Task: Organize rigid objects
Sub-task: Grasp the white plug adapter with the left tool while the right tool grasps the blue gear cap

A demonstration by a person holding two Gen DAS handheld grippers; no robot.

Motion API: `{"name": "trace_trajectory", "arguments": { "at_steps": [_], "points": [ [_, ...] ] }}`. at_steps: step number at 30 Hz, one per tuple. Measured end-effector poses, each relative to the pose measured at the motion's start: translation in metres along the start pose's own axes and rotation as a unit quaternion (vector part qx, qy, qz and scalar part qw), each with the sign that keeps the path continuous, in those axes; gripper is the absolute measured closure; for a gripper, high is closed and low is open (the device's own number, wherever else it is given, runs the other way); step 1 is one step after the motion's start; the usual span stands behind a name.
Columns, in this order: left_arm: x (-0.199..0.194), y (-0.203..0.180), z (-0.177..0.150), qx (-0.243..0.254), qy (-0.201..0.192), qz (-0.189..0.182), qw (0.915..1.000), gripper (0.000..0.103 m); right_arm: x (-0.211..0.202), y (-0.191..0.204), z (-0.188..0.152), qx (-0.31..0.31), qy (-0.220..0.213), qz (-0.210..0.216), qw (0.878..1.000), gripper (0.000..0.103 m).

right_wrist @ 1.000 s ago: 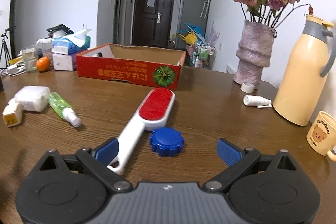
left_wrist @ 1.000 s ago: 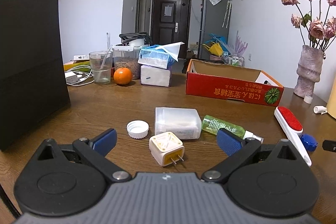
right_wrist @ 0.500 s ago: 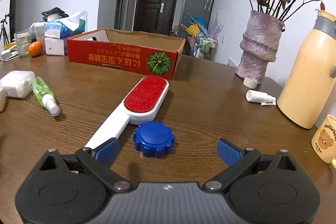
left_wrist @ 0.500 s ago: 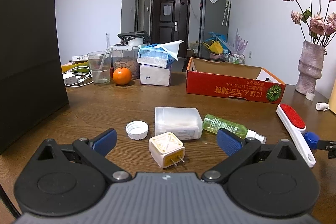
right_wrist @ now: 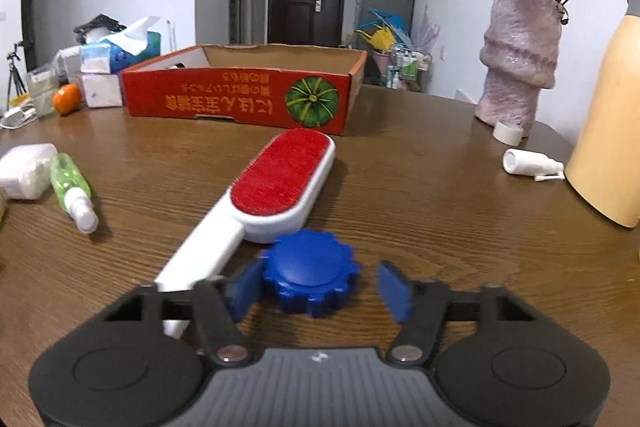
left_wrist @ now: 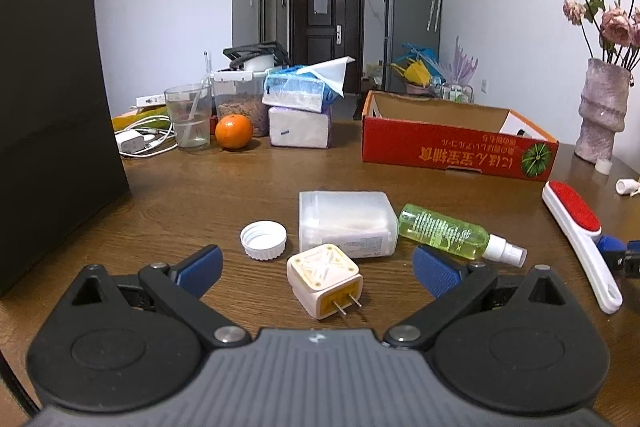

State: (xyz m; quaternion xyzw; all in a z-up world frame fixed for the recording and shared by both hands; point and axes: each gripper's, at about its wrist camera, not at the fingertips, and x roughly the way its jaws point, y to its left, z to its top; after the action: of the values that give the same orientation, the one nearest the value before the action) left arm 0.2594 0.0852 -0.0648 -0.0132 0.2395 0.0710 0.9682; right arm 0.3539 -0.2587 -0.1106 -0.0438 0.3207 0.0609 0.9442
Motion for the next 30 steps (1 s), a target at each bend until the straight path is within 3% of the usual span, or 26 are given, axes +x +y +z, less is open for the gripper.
{"name": "trace_trajectory", "arguments": {
  "at_steps": [6,18,22,27,29,30],
  "points": [
    [0.016,-0.004,0.001,0.019,0.018,0.014,0.9995,0.000,-0.007,-0.002,-0.001,0.009,-0.020,-0.002,1.000,0.053],
    [0.058,-0.001,0.006,0.002,0.067,0.025,0.9975,0.004,-0.017,-0.007,-0.001,0.023,-0.045,-0.008,0.999,0.053],
    [0.068,0.002,0.006,-0.007,0.082,0.025,0.9963,0.012,-0.018,-0.008,-0.001,0.025,-0.049,-0.008,0.998,0.053],
    [0.073,0.001,0.004,-0.004,0.094,0.027,0.9952,0.029,-0.019,-0.008,-0.002,0.027,-0.051,-0.008,0.998,0.053],
    [0.073,0.001,0.003,-0.005,0.095,0.025,0.9951,0.048,-0.019,-0.008,-0.002,0.028,-0.049,-0.009,0.998,0.053],
    [0.073,0.000,0.003,-0.004,0.096,0.027,0.9950,0.052,-0.019,-0.007,-0.002,0.028,-0.049,-0.009,0.998,0.053]
  ]
}}
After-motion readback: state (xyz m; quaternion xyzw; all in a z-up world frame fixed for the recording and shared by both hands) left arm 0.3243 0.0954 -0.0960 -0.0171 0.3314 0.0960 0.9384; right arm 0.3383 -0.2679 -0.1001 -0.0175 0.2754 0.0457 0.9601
